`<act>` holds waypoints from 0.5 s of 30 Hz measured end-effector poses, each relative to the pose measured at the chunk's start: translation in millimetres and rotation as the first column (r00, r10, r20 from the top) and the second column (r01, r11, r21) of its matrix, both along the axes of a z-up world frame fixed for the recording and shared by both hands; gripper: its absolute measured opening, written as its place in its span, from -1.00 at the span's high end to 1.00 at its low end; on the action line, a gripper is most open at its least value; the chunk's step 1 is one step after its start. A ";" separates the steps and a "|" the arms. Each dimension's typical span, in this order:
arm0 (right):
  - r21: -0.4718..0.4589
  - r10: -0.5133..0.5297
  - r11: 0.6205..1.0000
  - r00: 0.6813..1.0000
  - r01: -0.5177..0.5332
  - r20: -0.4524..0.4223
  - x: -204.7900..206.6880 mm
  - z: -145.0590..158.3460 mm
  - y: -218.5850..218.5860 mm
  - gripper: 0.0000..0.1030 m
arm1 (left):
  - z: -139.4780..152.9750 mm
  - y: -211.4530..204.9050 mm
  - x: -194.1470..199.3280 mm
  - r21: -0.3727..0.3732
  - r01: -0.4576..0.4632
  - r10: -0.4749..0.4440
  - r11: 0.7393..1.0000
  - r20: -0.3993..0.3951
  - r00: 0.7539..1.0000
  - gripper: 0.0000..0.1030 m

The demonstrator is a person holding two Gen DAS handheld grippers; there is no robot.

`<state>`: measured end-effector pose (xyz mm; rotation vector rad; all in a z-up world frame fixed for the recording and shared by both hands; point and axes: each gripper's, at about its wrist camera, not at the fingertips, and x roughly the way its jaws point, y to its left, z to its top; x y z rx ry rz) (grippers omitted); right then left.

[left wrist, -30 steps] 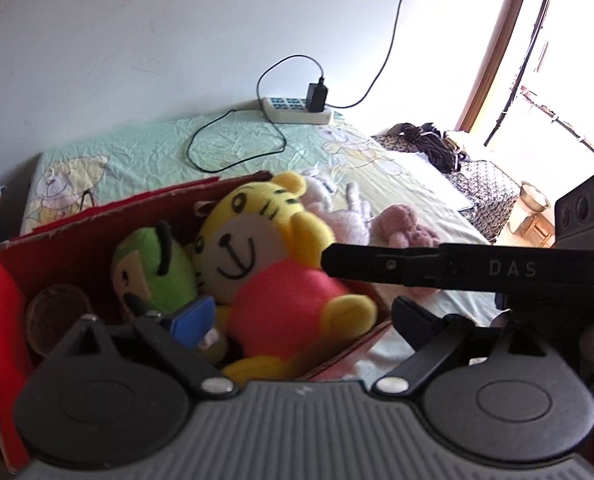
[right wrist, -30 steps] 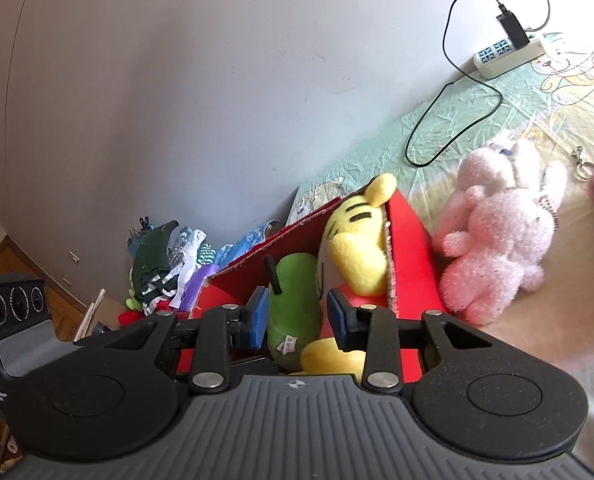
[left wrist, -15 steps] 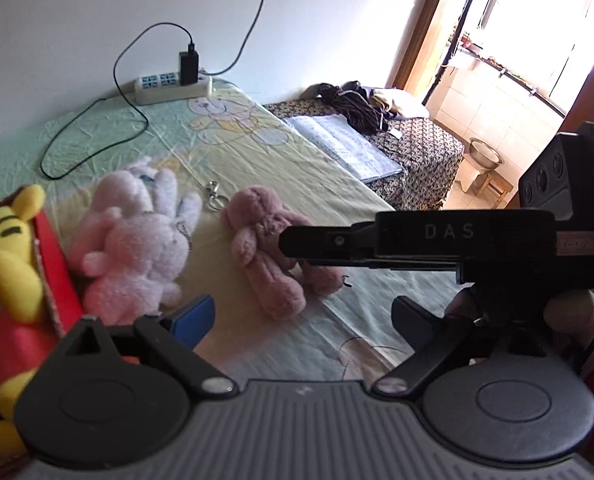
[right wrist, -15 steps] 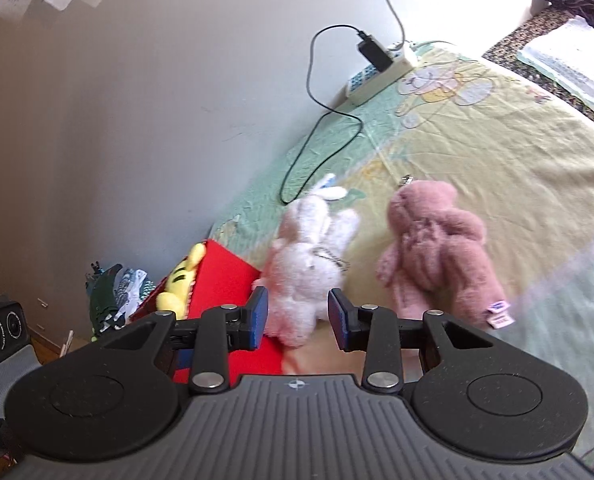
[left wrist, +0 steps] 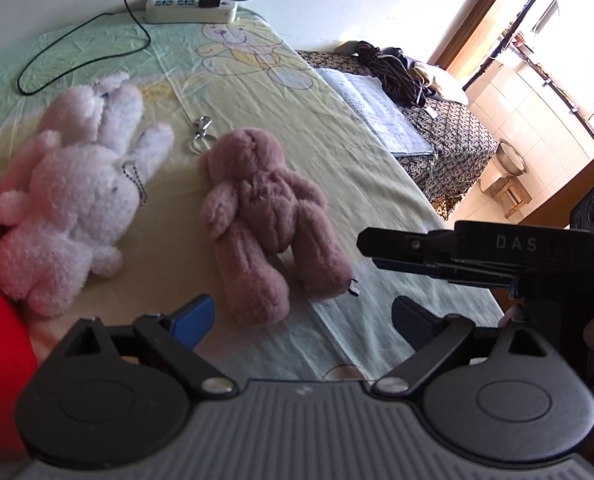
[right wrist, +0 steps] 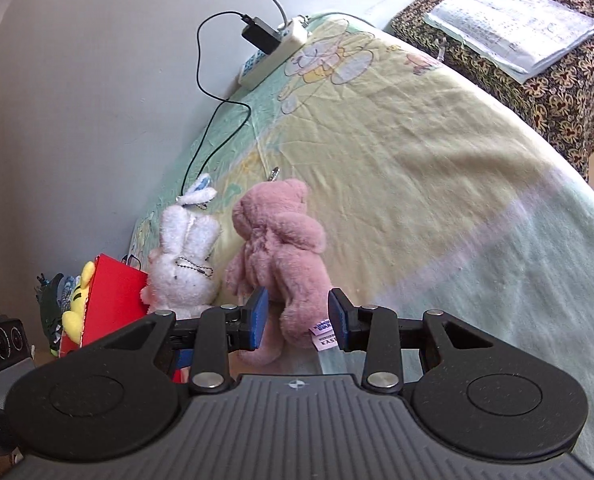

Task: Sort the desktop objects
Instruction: 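Close the right tool on the mauve teddy bear's body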

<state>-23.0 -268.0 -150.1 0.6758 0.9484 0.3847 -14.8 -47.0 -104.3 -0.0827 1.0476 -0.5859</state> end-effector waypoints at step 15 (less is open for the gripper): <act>0.084 0.017 0.996 0.995 -0.009 -0.101 48.2 -23.2 -3.9 0.24 | -18.5 -0.8 48.4 -0.038 -0.111 0.109 0.993 -0.046 0.993 -0.86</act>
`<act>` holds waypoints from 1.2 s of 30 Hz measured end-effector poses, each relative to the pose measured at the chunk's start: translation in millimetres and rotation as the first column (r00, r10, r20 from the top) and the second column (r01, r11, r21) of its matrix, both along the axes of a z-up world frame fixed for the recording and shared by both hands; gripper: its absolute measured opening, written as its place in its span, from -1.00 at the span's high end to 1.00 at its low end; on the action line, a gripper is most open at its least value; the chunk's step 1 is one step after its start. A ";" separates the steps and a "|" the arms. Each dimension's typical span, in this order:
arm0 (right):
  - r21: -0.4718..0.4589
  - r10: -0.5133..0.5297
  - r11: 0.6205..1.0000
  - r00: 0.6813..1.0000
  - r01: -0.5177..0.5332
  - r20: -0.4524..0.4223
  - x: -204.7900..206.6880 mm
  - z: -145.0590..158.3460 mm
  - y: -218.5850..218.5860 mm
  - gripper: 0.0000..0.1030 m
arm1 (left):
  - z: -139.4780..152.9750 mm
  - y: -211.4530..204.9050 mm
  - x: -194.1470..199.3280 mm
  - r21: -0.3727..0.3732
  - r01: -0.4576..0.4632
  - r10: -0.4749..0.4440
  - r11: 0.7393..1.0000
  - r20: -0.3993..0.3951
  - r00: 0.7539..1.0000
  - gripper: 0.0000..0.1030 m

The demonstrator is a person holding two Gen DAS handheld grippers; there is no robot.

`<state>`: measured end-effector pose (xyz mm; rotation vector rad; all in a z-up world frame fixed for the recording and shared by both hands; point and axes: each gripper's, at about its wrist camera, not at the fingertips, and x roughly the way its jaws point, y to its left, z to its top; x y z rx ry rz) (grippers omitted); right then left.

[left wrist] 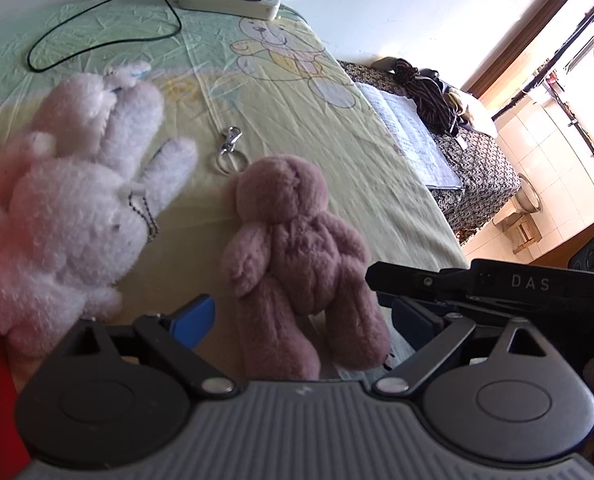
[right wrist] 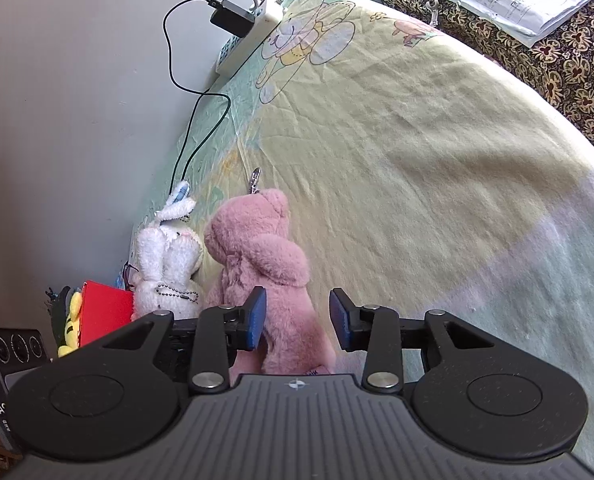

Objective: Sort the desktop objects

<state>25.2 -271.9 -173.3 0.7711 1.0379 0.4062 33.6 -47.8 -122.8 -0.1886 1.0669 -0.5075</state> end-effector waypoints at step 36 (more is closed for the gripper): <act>0.103 0.119 0.988 0.992 -0.113 -0.050 -5.4 -9.3 16.8 0.23 | -5.9 -4.4 -21.2 0.011 0.053 -0.053 0.999 -0.017 0.998 -0.53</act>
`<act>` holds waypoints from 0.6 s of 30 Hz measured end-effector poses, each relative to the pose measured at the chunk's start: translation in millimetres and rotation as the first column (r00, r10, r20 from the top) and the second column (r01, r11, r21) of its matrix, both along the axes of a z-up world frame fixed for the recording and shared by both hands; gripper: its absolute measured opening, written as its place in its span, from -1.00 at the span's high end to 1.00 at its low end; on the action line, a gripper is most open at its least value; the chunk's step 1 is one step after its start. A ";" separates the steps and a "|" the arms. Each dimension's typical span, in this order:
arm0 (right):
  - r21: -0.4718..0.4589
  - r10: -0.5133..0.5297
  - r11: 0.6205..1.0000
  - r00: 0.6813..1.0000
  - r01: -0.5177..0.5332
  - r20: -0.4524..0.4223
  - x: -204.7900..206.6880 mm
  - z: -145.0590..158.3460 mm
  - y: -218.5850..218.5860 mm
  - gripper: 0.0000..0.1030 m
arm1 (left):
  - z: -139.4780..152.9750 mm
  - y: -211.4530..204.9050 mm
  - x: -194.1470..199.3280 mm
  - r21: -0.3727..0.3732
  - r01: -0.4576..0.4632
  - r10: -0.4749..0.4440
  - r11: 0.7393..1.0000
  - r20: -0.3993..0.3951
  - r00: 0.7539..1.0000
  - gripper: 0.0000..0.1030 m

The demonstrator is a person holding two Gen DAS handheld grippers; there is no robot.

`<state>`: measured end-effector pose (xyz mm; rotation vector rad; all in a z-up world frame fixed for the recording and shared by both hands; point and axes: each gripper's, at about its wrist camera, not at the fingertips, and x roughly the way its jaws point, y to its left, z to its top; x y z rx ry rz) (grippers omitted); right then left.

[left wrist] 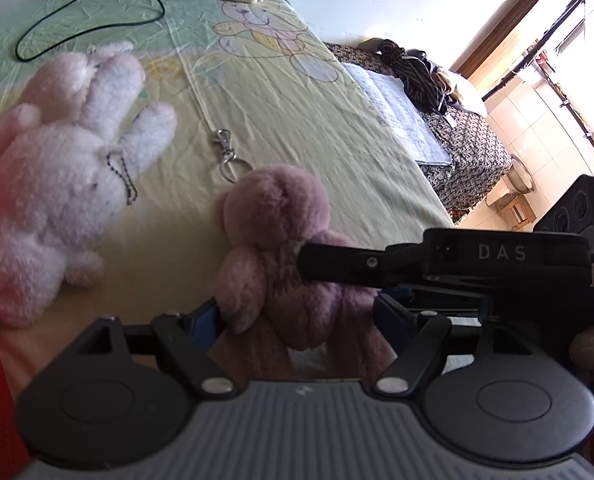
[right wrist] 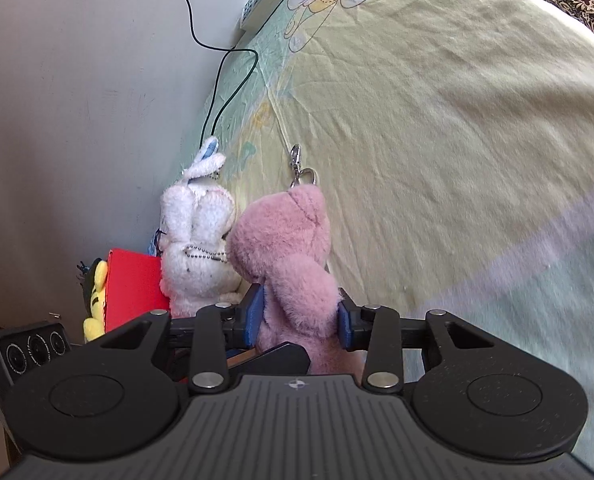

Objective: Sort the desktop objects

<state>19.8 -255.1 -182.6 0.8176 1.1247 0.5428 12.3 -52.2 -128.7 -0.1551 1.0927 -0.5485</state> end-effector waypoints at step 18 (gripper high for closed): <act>-0.093 0.191 0.978 0.980 -0.185 0.054 -53.2 19.7 59.7 0.23 | 6.3 61.9 -80.9 0.013 -0.050 0.050 0.999 0.022 0.999 -0.53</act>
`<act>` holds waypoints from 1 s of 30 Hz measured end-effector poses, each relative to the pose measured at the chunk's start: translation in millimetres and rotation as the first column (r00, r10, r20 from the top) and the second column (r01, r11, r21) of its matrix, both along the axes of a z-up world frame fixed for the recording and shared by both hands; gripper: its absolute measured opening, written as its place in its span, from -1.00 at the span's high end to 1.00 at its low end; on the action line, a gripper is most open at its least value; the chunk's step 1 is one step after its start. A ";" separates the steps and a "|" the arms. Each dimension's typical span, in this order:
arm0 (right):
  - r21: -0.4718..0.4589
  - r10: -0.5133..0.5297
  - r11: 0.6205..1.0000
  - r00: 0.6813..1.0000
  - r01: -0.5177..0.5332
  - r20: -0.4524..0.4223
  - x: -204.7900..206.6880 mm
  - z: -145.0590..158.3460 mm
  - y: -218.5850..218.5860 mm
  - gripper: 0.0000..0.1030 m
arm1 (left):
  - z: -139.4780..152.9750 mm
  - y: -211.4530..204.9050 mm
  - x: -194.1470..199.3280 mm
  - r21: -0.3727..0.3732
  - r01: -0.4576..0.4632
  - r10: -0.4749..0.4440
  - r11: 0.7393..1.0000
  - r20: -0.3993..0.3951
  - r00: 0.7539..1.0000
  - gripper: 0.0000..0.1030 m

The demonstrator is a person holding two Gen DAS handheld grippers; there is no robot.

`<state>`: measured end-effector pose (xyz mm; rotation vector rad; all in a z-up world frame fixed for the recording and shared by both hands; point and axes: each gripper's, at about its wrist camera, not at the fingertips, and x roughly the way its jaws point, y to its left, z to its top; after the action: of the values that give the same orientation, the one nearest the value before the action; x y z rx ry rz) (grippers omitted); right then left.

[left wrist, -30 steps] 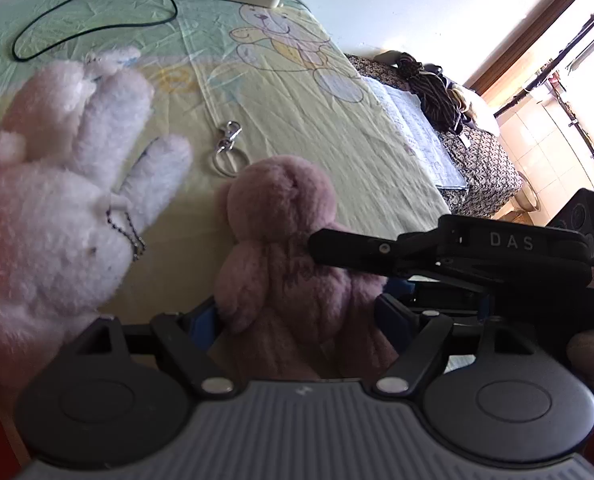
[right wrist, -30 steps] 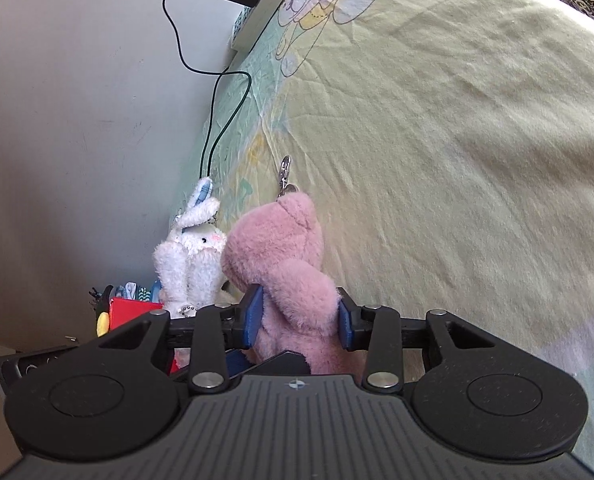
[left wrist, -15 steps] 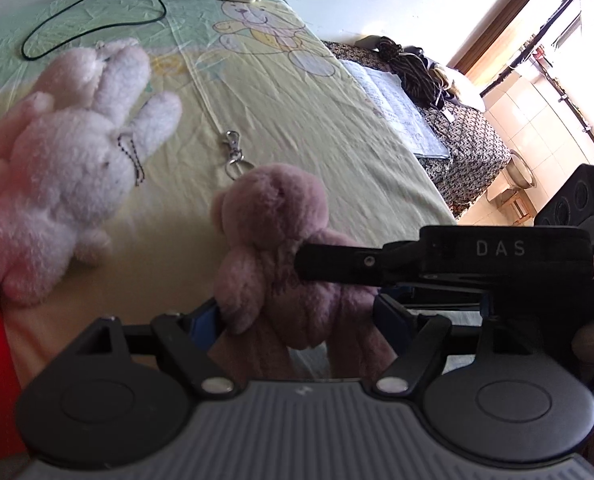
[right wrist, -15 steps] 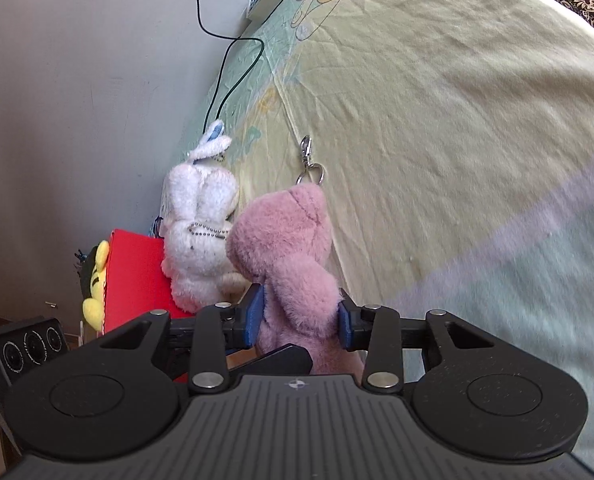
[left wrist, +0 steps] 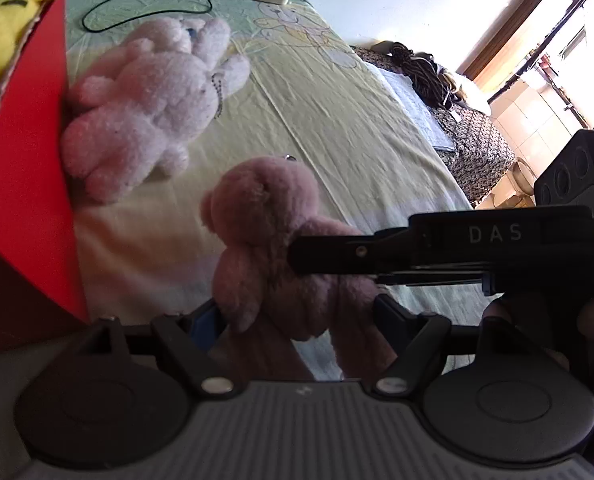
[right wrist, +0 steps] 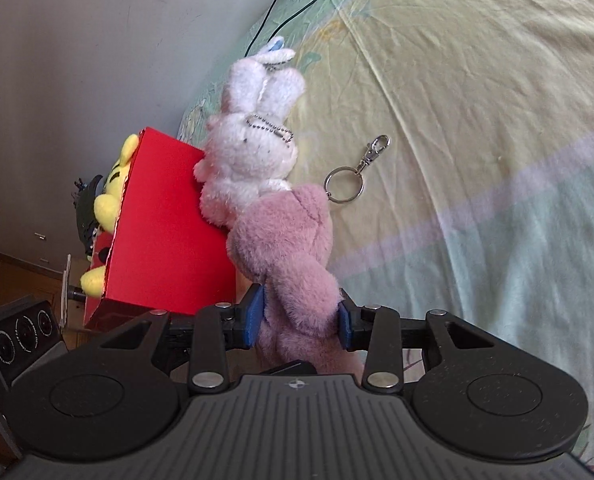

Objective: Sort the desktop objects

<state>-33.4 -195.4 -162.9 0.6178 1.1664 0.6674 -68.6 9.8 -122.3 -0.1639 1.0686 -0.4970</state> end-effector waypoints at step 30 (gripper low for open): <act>0.054 0.117 0.992 0.991 -0.114 -0.071 -85.4 12.9 128.6 0.25 | 21.4 140.8 -83.2 0.074 0.147 -0.148 0.986 0.015 0.989 -0.53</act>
<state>-118.8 -66.7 -150.0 0.6244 1.2652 0.7793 -151.8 150.6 -100.9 -0.0154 1.0820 -0.5909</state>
